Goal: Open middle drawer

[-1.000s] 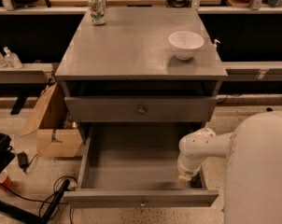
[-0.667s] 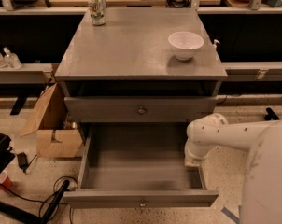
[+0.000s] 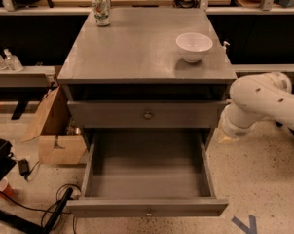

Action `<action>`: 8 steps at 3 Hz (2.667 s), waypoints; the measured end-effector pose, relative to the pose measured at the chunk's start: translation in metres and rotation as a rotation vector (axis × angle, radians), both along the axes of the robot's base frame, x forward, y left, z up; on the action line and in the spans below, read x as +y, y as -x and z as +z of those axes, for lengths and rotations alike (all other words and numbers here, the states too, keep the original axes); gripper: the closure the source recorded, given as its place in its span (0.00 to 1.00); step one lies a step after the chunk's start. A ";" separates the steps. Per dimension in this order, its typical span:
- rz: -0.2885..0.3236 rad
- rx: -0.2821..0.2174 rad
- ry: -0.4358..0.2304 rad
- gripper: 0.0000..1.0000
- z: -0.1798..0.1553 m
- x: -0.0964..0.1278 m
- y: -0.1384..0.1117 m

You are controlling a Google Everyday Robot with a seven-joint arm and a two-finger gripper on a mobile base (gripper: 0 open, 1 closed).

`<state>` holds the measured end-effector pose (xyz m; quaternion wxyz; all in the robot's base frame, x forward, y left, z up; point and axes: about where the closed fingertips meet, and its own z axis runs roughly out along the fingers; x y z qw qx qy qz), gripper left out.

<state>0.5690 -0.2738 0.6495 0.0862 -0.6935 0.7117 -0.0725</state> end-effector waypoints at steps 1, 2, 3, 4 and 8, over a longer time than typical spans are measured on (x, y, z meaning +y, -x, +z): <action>0.006 -0.089 0.024 1.00 0.081 -0.023 0.029; -0.019 -0.196 0.029 1.00 0.145 -0.040 0.085; -0.036 -0.239 0.040 0.85 0.169 -0.049 0.103; -0.036 -0.241 0.041 0.62 0.170 -0.049 0.104; -0.036 -0.247 0.045 0.00 0.174 -0.048 0.105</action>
Offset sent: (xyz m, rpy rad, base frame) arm -0.1688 -0.0698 0.2234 -0.0341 -0.3597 -0.0635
